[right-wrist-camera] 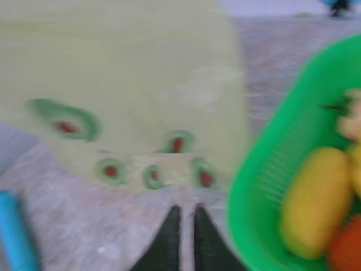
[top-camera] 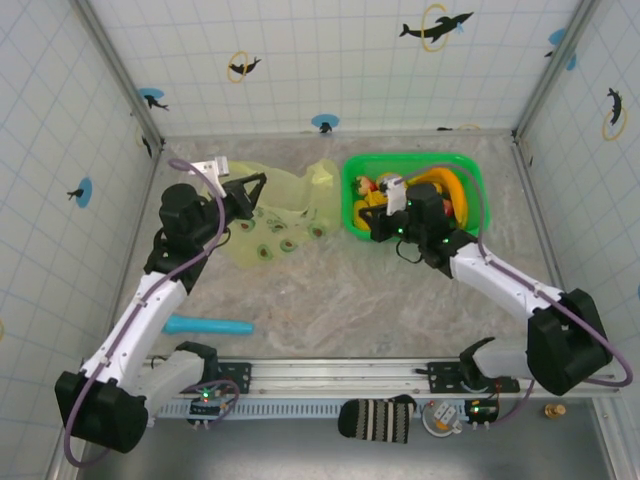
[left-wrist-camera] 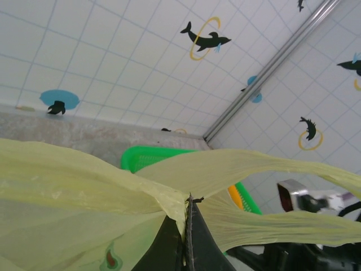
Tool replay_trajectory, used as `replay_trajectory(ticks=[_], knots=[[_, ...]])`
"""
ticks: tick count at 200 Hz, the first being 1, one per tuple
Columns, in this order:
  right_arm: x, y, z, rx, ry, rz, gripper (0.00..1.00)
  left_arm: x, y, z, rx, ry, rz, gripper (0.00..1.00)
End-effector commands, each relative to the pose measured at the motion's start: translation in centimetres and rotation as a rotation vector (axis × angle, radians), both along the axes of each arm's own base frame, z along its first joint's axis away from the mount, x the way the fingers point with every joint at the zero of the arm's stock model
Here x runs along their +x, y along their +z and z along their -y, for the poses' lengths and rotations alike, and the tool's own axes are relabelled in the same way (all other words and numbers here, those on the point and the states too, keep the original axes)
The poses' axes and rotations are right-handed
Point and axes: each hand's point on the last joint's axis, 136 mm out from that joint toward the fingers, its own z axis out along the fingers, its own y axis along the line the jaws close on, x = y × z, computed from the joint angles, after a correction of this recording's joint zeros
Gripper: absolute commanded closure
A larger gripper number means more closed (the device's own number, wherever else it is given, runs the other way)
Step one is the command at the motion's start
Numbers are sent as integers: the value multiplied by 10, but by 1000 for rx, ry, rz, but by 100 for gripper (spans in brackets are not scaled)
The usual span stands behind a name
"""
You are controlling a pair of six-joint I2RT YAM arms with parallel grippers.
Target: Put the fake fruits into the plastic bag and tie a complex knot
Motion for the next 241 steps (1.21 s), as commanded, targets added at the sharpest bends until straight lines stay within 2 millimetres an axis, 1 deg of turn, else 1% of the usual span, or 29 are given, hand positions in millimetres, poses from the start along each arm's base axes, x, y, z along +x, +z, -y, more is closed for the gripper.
replay_trajectory(ticks=[1, 6, 9, 13, 20, 30, 38, 57, 84, 117, 162, 195, 203, 213, 221, 227, 228, 233, 241], knots=[[37, -30, 41, -146, -239, -136, 100, -3, 28, 2, -68, -19, 69, 100], [43, -39, 45, -192, -259, -177, 100, -3, 29, 2, -68, -15, 70, 100], [45, -40, 46, -202, -263, -186, 100, -3, 29, 1, -67, -13, 71, 100], [48, -48, 47, -225, -265, -221, 100, -3, 30, 1, -70, -8, 74, 100], [51, -59, 49, -261, -268, -278, 100, -3, 32, -1, -74, 4, 78, 100], [50, -73, 50, -311, -265, -343, 100, -2, 34, -4, -80, 27, 78, 100], [45, -84, 50, -339, -258, -382, 100, -1, 35, -7, -84, 45, 79, 100], [34, -100, 52, -380, -242, -418, 100, 2, 38, -13, -92, 85, 75, 100], [18, -112, 54, -419, -218, -471, 100, 5, 41, -17, -96, 114, 73, 100], [-11, -127, 59, -464, -180, -523, 100, 5, 47, -20, -88, 128, 97, 100], [-55, -129, 76, -495, -170, -563, 100, 5, 60, -22, -74, 142, 134, 100], [-99, -131, 66, -468, -105, -593, 100, 6, 64, -23, -65, 147, 148, 100], [-102, -128, 67, -476, -107, -582, 100, 5, 64, -23, -60, 146, 151, 100], [-97, -116, 68, -467, -132, -536, 100, 4, 64, -23, -51, 146, 156, 100], [-89, -102, 69, -439, -160, -492, 93, 3, 65, -23, -46, 143, 164, 100], [-81, -91, 68, -411, -179, -459, 83, 2, 65, -23, -44, 140, 166, 100], [-81, -91, 68, -411, -179, -459, 83, 2, 64, -23, -43, 140, 166, 100], [-75, -79, 64, -382, -184, -423, 72, 2, 65, -22, -43, 137, 168, 100], [-68, -64, 57, -353, -176, -376, 60, 1, 65, -20, -42, 127, 172, 100]])
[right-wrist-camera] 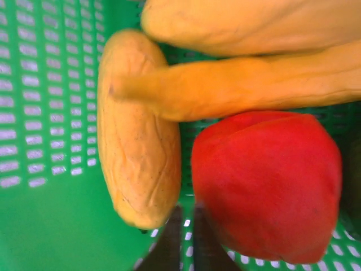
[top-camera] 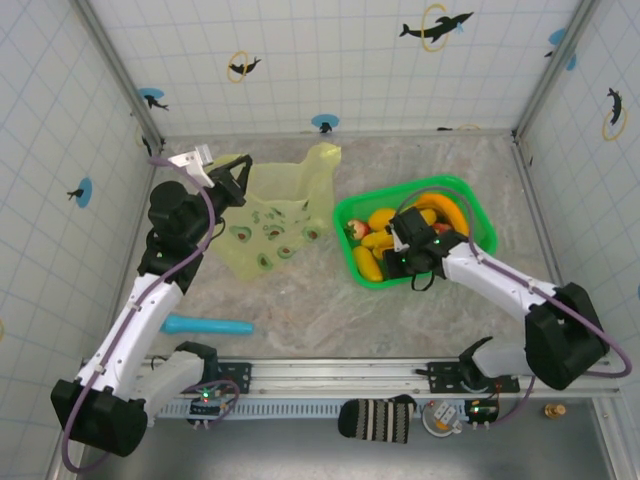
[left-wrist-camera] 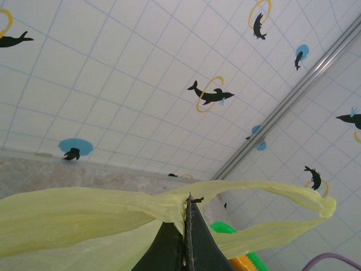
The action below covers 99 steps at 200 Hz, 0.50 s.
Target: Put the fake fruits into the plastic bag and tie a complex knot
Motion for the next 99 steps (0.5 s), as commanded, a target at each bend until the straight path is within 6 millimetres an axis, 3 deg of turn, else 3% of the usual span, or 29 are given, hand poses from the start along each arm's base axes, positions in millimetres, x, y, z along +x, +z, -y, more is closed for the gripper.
replay_trajectory(ticks=[1, 26, 57, 99], knots=[[18, 43, -5, 61, -32, 128, 59, -9, 23, 1, 18, -14, 82, 100], [38, 62, -12, 65, -18, 240, 42, -13, 28, 3, 12, -35, 96, 100], [47, 52, -30, 107, 53, 298, 30, -15, 29, 4, 17, -40, 105, 100], [56, 17, -36, 78, 58, 256, 36, -15, 29, 6, 21, -48, 107, 100]])
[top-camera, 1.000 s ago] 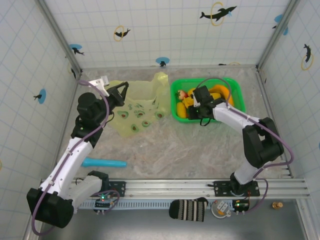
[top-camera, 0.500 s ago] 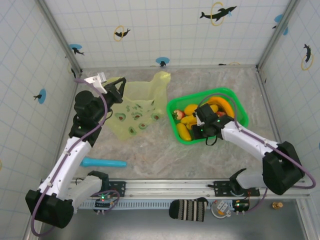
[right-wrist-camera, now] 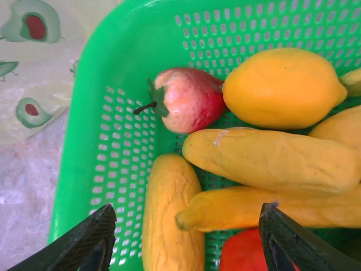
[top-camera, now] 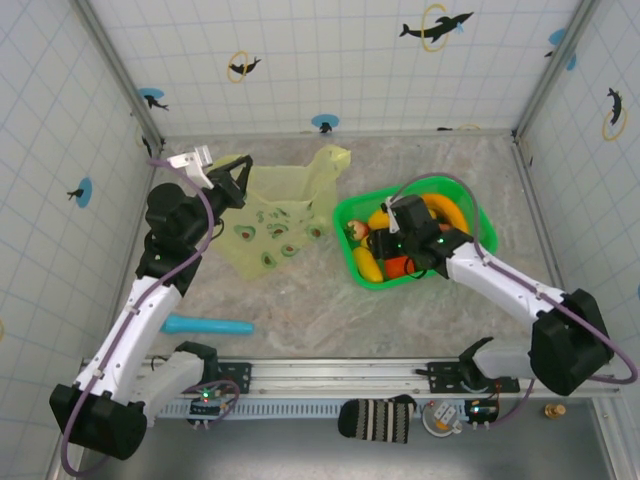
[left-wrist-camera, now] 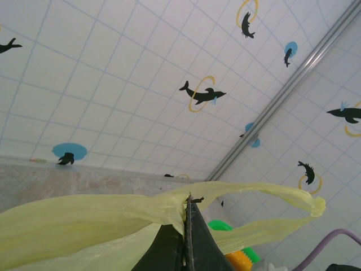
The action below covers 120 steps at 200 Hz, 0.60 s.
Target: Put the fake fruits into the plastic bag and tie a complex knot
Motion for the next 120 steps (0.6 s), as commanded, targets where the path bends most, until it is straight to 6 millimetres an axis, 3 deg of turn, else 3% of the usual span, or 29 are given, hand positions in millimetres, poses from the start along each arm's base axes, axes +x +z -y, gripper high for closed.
replay_trajectory(ticks=[1, 67, 120], knots=[[6, -21, -8, -9, 20, -3, 36, -8, 22, 3, 7, -23, 75, 100], [9, -47, 5, -7, -27, 50, 59, -7, 16, 9, 10, -46, 64, 100], [22, -40, 3, 8, -21, 85, 80, -6, 16, 10, 7, -52, 62, 100]])
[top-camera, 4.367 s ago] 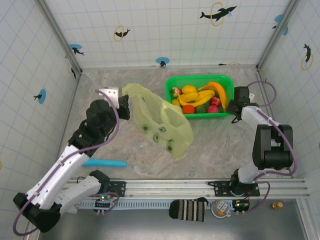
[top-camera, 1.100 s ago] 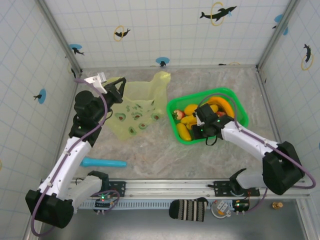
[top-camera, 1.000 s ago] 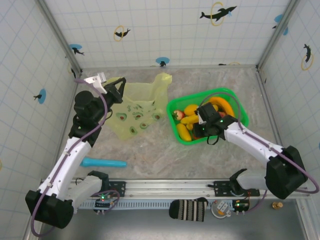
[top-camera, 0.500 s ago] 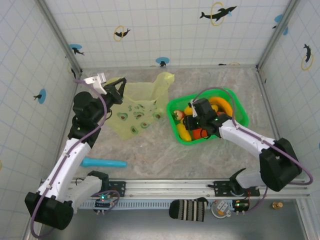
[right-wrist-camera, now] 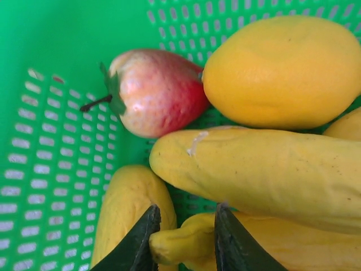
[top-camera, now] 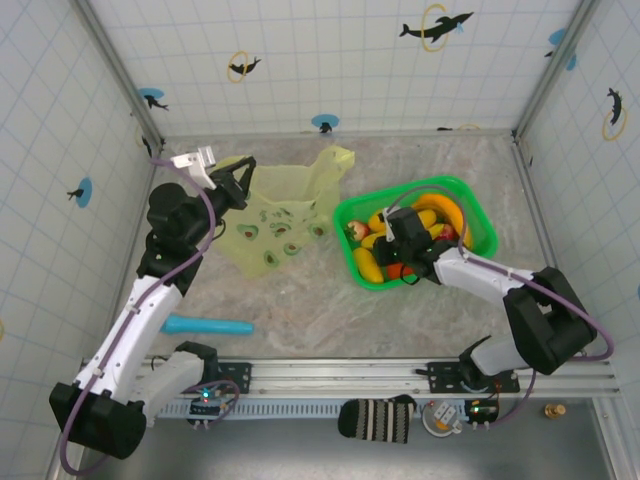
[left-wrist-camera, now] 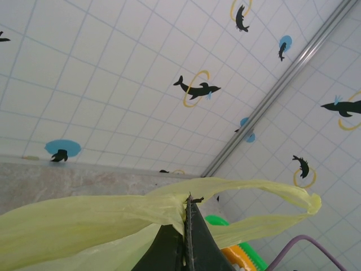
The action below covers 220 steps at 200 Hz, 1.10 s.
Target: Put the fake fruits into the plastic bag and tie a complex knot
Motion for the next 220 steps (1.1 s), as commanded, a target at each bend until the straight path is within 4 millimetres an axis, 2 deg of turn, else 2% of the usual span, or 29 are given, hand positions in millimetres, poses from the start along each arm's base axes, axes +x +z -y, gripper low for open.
replay_trajectory(ticks=[1, 18, 34, 55, 81, 111, 139, 159, 181, 199, 220], knots=[[8, 6, -1, 12, 1, 43, 81, -3, 17, 4, 3, -24, 64, 100], [10, 16, -1, 16, 2, 57, 90, -4, 19, 5, 0, -27, 65, 100], [14, 40, 2, 35, -11, 98, 95, -5, 20, 5, -1, -28, 68, 100], [19, 86, 6, 125, -25, 163, 98, -5, 22, 6, -1, -33, 72, 100], [16, 146, 13, 264, -31, 234, 98, -8, 24, 9, 6, -57, 82, 100], [-3, 213, 8, 402, 43, 331, 99, -7, 24, 11, 5, -68, 81, 100], [-24, 260, 1, 525, 106, 345, 100, -6, 24, 14, 1, -85, 76, 100], [-47, 284, -14, 661, 183, 321, 100, -6, 24, 15, 1, -94, 74, 100], [-85, 286, -44, 788, 310, 265, 100, -7, 23, 19, 5, -118, 77, 100], [-107, 292, -68, 824, 395, 247, 100, -9, 23, 22, 13, -139, 86, 100], [-122, 326, -95, 940, 496, 270, 100, -9, 24, 23, 20, -146, 88, 100]])
